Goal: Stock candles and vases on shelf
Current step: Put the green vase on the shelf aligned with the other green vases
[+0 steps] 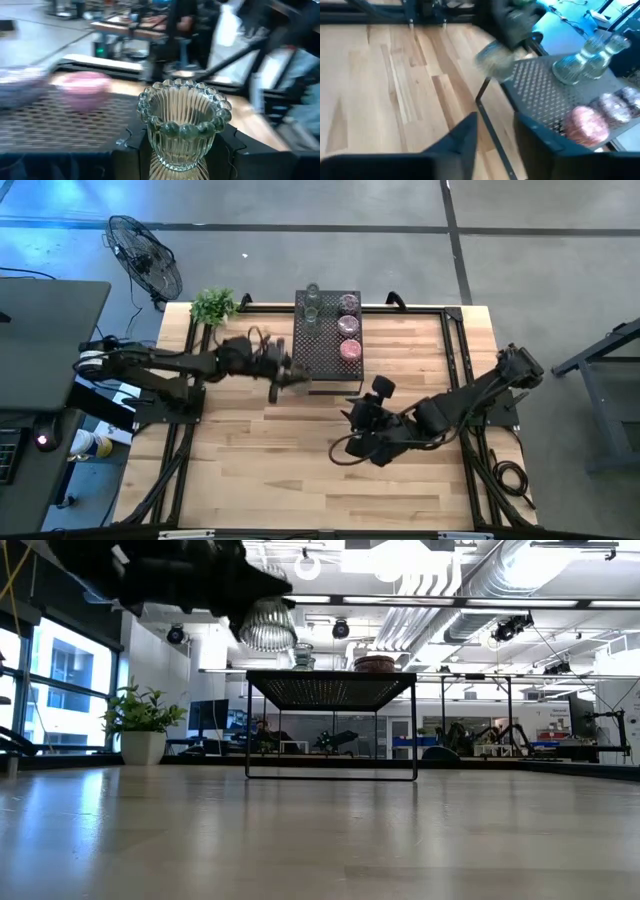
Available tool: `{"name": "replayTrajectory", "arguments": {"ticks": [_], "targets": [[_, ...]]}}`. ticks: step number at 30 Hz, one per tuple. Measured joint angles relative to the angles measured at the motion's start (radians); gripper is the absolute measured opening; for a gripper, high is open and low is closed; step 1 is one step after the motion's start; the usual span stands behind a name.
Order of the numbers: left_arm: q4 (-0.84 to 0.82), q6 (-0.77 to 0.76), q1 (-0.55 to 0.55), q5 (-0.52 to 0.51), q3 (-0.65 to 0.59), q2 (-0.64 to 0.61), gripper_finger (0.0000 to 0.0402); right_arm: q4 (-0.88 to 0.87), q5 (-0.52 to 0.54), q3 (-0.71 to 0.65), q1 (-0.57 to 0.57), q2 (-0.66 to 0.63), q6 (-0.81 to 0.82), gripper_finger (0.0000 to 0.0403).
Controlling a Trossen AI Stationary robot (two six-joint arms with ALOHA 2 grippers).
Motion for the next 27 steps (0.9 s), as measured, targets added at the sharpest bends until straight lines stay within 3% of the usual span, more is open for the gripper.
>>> {"name": "replayTrajectory", "arguments": {"ticks": [5, 7, 12, 16, 24, 27], "targets": [[-0.09, 0.061, 0.103, 0.029, 0.089, 0.027, 0.0122, 0.205, -0.046, -0.186, -0.025, -0.055, -0.029, 0.0031], [-0.11, 0.073, 0.122, 0.028, 0.116, 0.052, 0.0122, 0.34, -0.09, -0.276, -0.041, -0.097, -0.081, 0.0008], [-0.098, 0.098, 0.142, 0.013, 0.173, 0.119, 0.0122, 0.673, -0.227, -0.498, -0.096, -0.222, -0.22, 0.0023], [-0.098, 0.118, 0.14, -0.013, 0.209, 0.187, 0.0122, 0.857, -0.314, -0.65, -0.148, -0.326, -0.288, 0.0007], [-0.102, 0.128, 0.188, -0.103, 0.234, 0.216, 0.0122, 1.037, -0.378, -0.836, -0.198, -0.453, -0.328, 0.0002], [-0.104, 0.119, 0.208, -0.089, 0.234, 0.216, 0.0122, 1.049, -0.376, -0.854, -0.198, -0.466, -0.34, 0.0003]]}}
